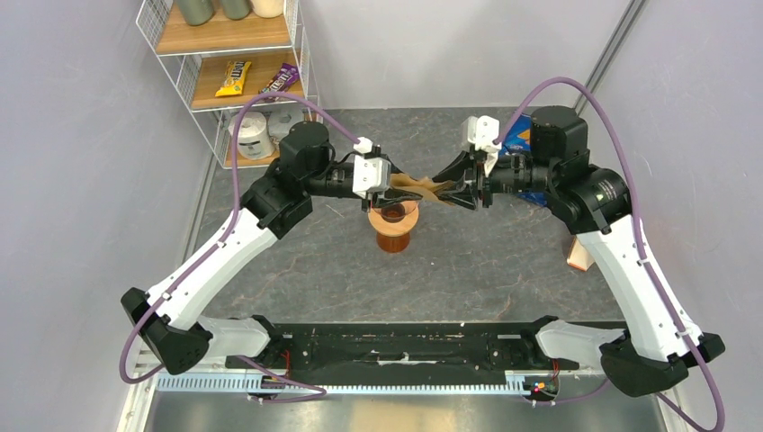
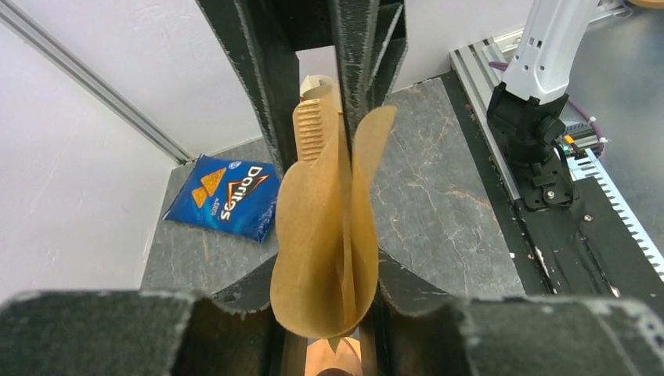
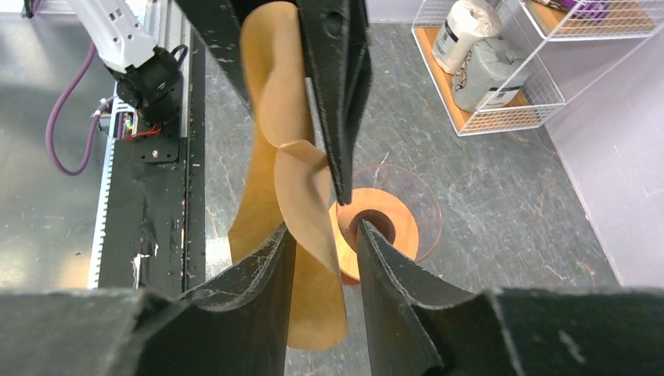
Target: Place the coffee filter in the dripper
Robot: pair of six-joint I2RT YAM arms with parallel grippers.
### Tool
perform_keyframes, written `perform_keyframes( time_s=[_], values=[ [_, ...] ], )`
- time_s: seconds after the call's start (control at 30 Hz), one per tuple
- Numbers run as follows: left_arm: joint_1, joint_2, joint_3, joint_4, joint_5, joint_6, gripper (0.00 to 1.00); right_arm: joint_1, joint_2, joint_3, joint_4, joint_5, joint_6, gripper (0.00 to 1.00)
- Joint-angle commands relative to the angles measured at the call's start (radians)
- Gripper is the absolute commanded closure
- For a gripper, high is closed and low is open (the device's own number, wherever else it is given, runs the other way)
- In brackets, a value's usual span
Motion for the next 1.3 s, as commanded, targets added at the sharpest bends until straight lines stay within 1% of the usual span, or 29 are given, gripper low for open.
perform_keyframes(
  time_s=[0.0, 0.07, 0.1, 0.13, 0.23, 0.27, 0.3, 0.33, 0.4, 0.47, 0.57, 0.7, 0.8, 0.93, 1.03, 1.17, 1.23, 1.27],
  values=[
    [-0.005, 0.024, 0.056, -0.033, 0.043, -0.004, 0.69, 0.028, 0.012, 0.063, -0.056, -0.016, -0.116, 0.59],
    [-0.005, 0.035, 0.07, -0.059, 0.044, 0.004, 0.7, 0.033, 0.015, 0.071, -0.058, -0.008, -0.119, 0.63],
    [-0.005, 0.039, 0.075, -0.07, 0.044, 0.008, 0.71, 0.035, 0.017, 0.073, -0.059, -0.002, -0.12, 0.67],
    [-0.005, 0.041, 0.079, -0.081, 0.044, 0.011, 0.71, 0.035, 0.017, 0.076, -0.061, 0.001, -0.12, 0.73],
    [-0.005, 0.044, 0.09, -0.11, 0.045, 0.025, 0.71, 0.035, 0.022, 0.082, -0.063, 0.014, -0.108, 0.96],
    [-0.005, 0.042, 0.088, -0.11, 0.04, 0.028, 0.68, 0.035, 0.026, 0.084, -0.061, 0.025, -0.094, 1.0],
    [-0.005, 0.036, 0.084, -0.108, 0.031, 0.027, 0.62, 0.035, 0.028, 0.086, -0.056, 0.038, -0.072, 1.0],
    [-0.005, 0.031, 0.077, -0.101, 0.017, 0.016, 0.54, 0.035, 0.034, 0.092, -0.053, 0.051, -0.045, 1.0],
    [-0.002, 0.013, 0.057, -0.092, -0.008, 0.013, 0.27, 0.035, 0.039, 0.101, -0.052, 0.053, -0.004, 1.0],
    [0.003, -0.012, 0.014, -0.075, -0.033, 0.02, 0.18, 0.034, 0.032, 0.093, -0.025, 0.041, 0.051, 1.0],
    [0.018, -0.034, -0.035, -0.06, -0.037, 0.025, 0.17, 0.035, 0.009, 0.062, 0.017, 0.022, 0.109, 1.0],
    [0.04, -0.051, -0.09, -0.019, -0.032, 0.018, 0.16, 0.034, -0.027, 0.024, 0.063, 0.004, 0.147, 1.0],
    [0.044, -0.054, -0.105, -0.003, -0.024, 0.026, 0.18, 0.035, -0.031, 0.025, 0.068, -0.006, 0.162, 1.0],
    [0.044, -0.039, -0.084, 0.003, 0.001, 0.019, 0.22, 0.035, -0.027, 0.027, 0.068, -0.002, 0.172, 1.0],
    [0.042, -0.043, -0.089, 0.038, -0.022, 0.015, 0.25, 0.034, -0.017, 0.037, 0.074, 0.022, 0.236, 1.0],
    [0.042, -0.075, -0.129, 0.117, -0.09, -0.001, 0.23, 0.024, 0.008, 0.059, 0.095, 0.069, 0.384, 1.0],
    [0.041, -0.102, -0.173, 0.154, -0.113, 0.037, 0.15, 0.01, 0.017, 0.062, 0.123, 0.077, 0.443, 1.0],
    [0.042, -0.109, -0.189, 0.174, -0.131, 0.055, 0.13, 0.0, 0.019, 0.063, 0.138, 0.081, 0.506, 1.0]
  ],
)
